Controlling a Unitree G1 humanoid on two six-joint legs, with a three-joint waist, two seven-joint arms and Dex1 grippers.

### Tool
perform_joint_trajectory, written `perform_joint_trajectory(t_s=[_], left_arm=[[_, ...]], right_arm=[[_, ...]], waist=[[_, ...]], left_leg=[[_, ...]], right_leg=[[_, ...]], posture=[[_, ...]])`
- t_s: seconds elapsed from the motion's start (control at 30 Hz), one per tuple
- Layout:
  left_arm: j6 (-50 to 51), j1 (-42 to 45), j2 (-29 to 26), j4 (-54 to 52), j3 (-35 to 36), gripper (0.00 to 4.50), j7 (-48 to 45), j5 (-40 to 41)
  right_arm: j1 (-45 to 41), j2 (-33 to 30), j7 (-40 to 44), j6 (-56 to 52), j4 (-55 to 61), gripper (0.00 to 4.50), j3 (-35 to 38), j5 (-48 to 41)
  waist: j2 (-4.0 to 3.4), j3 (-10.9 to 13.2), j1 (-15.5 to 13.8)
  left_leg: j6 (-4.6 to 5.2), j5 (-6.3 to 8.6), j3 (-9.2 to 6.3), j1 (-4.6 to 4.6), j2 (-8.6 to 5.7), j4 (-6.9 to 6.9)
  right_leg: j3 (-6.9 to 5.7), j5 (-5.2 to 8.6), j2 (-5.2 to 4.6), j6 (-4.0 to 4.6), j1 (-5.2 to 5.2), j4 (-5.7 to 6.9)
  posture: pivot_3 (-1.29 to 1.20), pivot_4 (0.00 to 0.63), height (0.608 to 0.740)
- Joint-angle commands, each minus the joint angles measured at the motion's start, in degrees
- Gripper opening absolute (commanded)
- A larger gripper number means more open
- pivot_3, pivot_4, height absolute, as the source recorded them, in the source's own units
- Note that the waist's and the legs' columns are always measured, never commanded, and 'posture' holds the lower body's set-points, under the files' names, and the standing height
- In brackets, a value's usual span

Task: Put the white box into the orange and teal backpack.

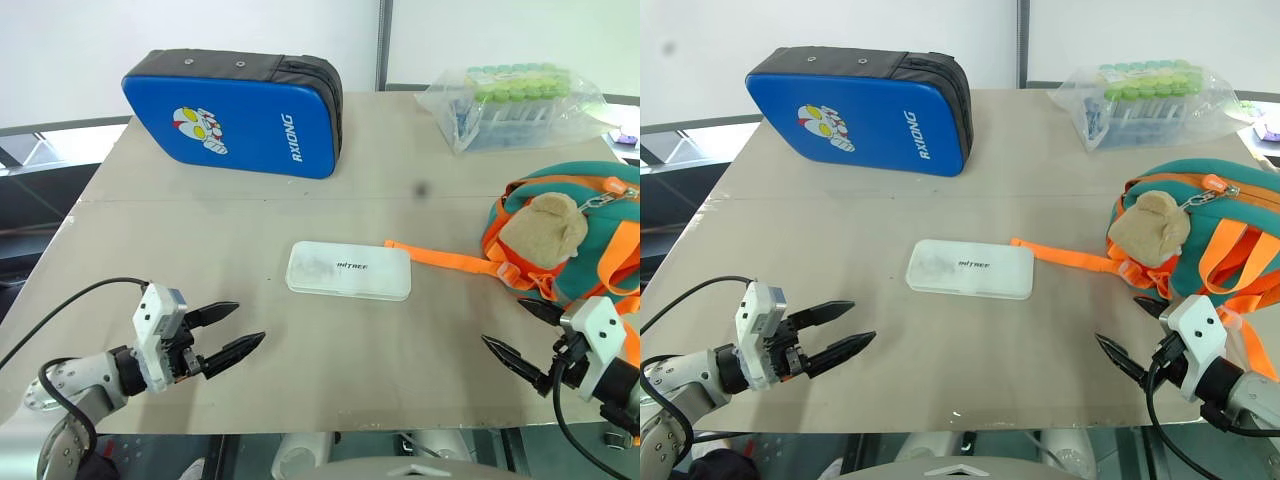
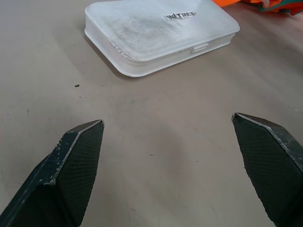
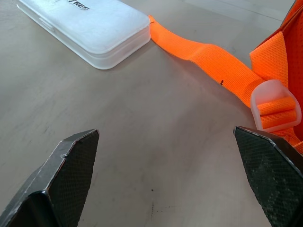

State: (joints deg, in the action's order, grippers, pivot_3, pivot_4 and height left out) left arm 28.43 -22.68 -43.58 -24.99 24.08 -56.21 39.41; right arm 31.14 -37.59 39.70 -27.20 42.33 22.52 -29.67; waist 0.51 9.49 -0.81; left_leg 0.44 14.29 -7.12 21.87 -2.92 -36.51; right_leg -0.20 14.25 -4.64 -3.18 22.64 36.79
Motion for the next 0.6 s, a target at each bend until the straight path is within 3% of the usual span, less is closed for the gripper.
perform_joint_trajectory(t_s=[0.03,0.2,0.23,0.3,0.33,0.43,0.53,0.57,0.6], left_arm=[[-0.2,2.1,-0.1,-0.1,1.1,4.43,1.3,0.4],[0.6,7.7,2.6,0.2,0.3,4.43,6.0,0.9],[0.8,8.2,3.0,0.1,0.3,4.50,6.6,1.0],[3.5,9.3,3.9,0.1,0.7,3.93,9.2,2.6],[4.5,9.6,3.9,-0.1,0.5,3.42,10.1,2.6],[7.0,12.1,4.9,0.1,-0.2,2.23,15.5,1.5],[13.3,17.6,4.4,1.3,-2.9,0.65,22.7,-0.5],[15.5,18.9,4.1,1.8,-3.9,0.11,24.5,-1.1],[17.0,19.6,4.0,2.1,-4.5,0.03,25.6,-1.4]], right_arm=[[-3.3,0.0,-1.9,-1.7,3.0,4.50,-0.7,-2.1],[-11.6,0.5,-6.7,-11.2,5.3,4.50,-5.3,-9.9],[-12.8,0.7,-7.4,-12.3,5.4,4.11,-6.0,-10.9],[-14.5,0.3,-8.9,-13.8,5.3,3.70,-7.8,-10.5],[-15.4,-0.3,-9.7,-13.7,5.0,3.00,-9.3,-8.4],[-20.4,0.2,-14.1,-14.6,3.1,1.80,-14.1,-3.3],[-28.3,1.8,-19.0,-17.4,-0.6,0.22,-21.6,2.6],[-30.4,2.0,-19.6,-17.9,-2.1,0.00,-24.0,4.4],[-31.6,2.1,-19.8,-18.1,-3.1,0.00,-25.3,5.5]], waist=[[0.00,0.0,0.0],[0.06,0.0,0.0],[0.07,0.0,0.0],[0.07,0.0,0.0],[0.08,0.0,0.0],[0.10,0.0,0.1],[0.18,0.0,0.1],[0.20,0.0,0.1],[0.19,0.0,0.1]], left_leg=[[0.00,0.00,0.00,0.00,0.00,0.00],[-0.01,-0.01,-0.05,-0.05,0.09,-0.04],[-0.01,-0.01,-0.07,-0.07,0.10,-0.03],[-0.01,-0.01,-0.04,-0.03,0.10,-0.02],[-0.01,-0.01,0.01,0.03,0.06,-0.02],[-0.01,-0.01,0.08,0.04,0.05,-0.02],[-0.01,-0.01,0.07,-0.01,0.04,-0.03],[-0.02,-0.02,0.07,-0.04,0.06,-0.03],[-0.02,-0.02,0.05,-0.05,0.08,-0.03]], right_leg=[[0.00,0.00,0.00,0.00,0.00,0.00],[-0.01,-0.12,0.07,0.06,0.00,0.03],[-0.02,-0.12,0.09,0.06,-0.02,0.04],[-0.07,-0.15,0.19,0.11,0.00,0.02],[-0.05,-0.37,0.27,0.07,0.04,-0.02],[-0.01,-0.38,0.27,0.04,0.06,-0.06],[0.03,-0.35,0.35,-0.23,0.06,-0.05],[0.04,-0.36,0.39,-0.24,0.06,-0.02],[0.04,-0.35,0.43,-0.24,0.05,0.00]], posture=[[0.00,0.150,0.740],[0.00,0.150,0.740],[0.00,0.150,0.740],[0.00,0.150,0.740],[0.00,0.150,0.740],[0.00,0.150,0.740],[0.00,0.150,0.740],[0.00,0.150,0.740],[0.00,0.150,0.740]])
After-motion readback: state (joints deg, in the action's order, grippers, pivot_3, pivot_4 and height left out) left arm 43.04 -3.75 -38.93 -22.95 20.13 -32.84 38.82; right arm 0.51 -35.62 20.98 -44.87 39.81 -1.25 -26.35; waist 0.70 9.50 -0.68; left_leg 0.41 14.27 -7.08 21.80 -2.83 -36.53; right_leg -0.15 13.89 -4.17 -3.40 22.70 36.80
